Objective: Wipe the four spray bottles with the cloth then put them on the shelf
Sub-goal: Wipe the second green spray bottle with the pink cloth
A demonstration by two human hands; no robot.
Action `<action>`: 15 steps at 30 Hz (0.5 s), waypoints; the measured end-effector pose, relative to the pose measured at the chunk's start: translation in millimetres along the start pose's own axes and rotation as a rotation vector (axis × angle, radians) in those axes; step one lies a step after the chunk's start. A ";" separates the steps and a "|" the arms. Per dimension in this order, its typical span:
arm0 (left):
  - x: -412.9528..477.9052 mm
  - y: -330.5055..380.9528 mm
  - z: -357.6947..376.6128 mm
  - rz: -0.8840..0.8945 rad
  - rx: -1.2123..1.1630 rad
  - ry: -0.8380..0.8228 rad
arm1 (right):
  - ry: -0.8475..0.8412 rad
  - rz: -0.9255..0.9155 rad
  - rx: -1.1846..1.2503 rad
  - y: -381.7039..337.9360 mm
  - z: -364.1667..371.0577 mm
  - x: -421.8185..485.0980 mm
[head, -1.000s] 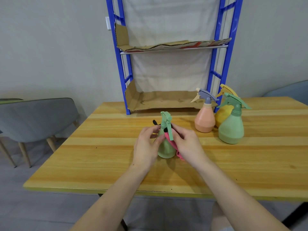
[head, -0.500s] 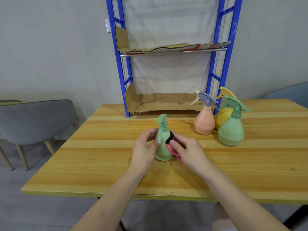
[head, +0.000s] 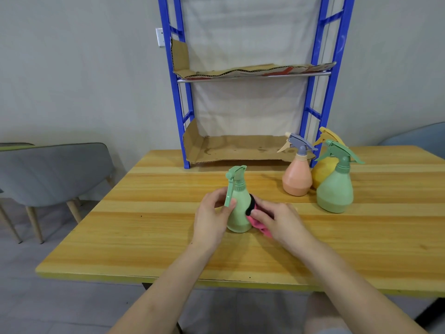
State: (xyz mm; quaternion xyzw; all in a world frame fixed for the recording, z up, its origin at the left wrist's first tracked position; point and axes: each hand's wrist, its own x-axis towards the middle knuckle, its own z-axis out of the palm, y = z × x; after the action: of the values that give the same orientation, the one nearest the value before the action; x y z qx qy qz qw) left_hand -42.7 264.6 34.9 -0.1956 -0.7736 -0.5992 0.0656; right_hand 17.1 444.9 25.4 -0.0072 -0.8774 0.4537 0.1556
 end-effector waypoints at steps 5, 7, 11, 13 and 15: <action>5.0 -2.1 -1.7 0.001 0.003 -0.018 | 0.204 -0.014 -0.013 -8.7 17.3 12.1; 6.5 -3.5 -2.1 -0.005 0.017 -0.027 | 0.214 -0.032 -0.079 -6.0 20.1 9.6; 7.4 -4.9 -1.6 -0.029 0.027 -0.019 | 0.136 0.014 -0.124 2.5 19.4 -0.9; 4.2 -3.5 0.3 -0.024 0.030 -0.005 | 0.128 0.013 -0.159 5.2 19.7 -5.4; 0.8 -2.3 1.8 -0.019 0.035 0.000 | 0.136 -0.005 -0.177 4.2 20.7 -10.8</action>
State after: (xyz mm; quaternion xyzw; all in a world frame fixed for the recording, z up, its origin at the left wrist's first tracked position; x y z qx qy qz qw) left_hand -44.0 266.0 32.6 -0.1869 -0.7857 -0.5862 0.0634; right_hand 21.1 429.3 8.0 -0.0498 -0.9014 0.3726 0.2147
